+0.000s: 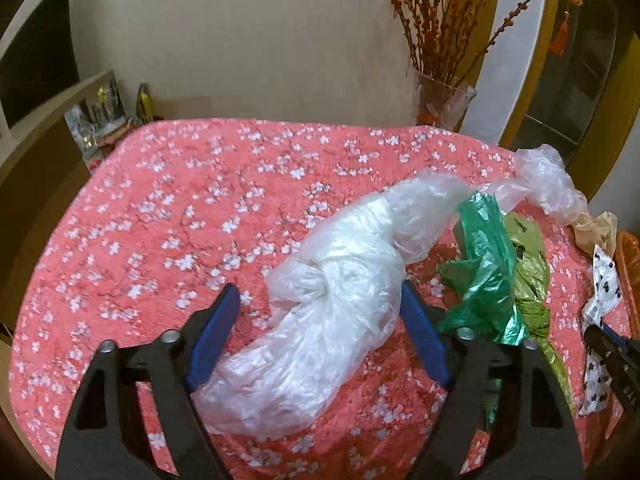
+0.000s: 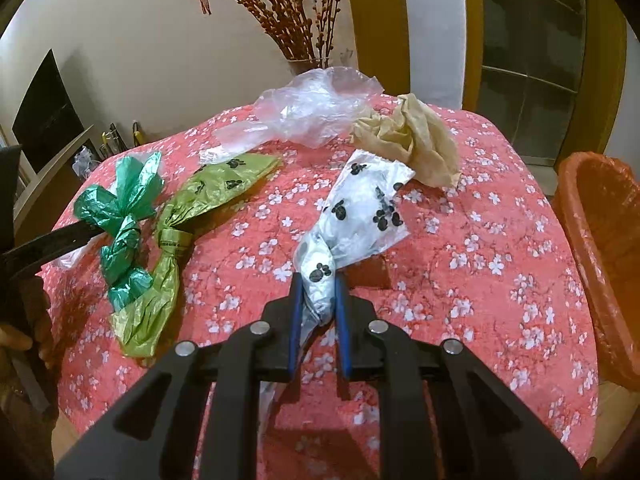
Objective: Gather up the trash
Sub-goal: 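Grasp the white paw-print bag with the right gripper while the left grasps the clear bag, then carry both bags over the orange basket and open both grippers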
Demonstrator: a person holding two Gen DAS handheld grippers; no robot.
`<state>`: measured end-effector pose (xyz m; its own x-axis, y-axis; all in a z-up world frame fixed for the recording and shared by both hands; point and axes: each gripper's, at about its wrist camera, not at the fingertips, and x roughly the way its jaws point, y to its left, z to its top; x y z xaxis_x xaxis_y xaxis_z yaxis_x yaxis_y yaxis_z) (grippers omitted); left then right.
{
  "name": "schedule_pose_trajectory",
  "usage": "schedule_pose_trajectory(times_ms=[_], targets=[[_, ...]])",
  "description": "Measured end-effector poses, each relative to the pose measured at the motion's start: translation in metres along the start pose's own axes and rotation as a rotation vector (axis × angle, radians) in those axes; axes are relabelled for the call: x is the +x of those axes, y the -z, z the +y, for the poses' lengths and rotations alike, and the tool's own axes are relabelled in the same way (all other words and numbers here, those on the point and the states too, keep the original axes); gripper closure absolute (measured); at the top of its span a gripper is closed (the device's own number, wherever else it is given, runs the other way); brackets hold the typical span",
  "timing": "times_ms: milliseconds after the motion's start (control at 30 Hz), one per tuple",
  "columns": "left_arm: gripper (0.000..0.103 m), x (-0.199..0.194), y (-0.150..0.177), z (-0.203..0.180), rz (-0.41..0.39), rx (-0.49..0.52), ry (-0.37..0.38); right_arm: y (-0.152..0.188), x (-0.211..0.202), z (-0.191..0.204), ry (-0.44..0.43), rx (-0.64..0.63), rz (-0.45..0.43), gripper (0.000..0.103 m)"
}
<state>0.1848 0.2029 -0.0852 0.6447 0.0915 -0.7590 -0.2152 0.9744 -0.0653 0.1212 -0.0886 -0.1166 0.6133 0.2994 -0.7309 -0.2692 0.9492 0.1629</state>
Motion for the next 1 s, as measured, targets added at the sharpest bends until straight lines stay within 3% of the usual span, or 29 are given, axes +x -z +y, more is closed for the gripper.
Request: schedule_pose_trajectory(times_ms=[133, 333, 700, 1000], targets=[[0.049, -0.001, 0.001, 0.002, -0.002, -0.01, 0.011, 0.0, 0.0, 0.001, -0.001, -0.002, -0.004, 0.087], [0.066, -0.01, 0.003, 0.011, -0.023, -0.044, 0.019, -0.001, -0.007, 0.003, -0.008, -0.011, -0.021, 0.087], [0.071, -0.051, -0.009, 0.019, -0.133, -0.087, 0.009, -0.008, -0.04, 0.001, -0.023, -0.019, -0.092, 0.087], [0.071, -0.083, -0.016, -0.031, -0.191, -0.013, 0.117, -0.008, -0.072, -0.022, 0.008, 0.015, -0.159, 0.087]])
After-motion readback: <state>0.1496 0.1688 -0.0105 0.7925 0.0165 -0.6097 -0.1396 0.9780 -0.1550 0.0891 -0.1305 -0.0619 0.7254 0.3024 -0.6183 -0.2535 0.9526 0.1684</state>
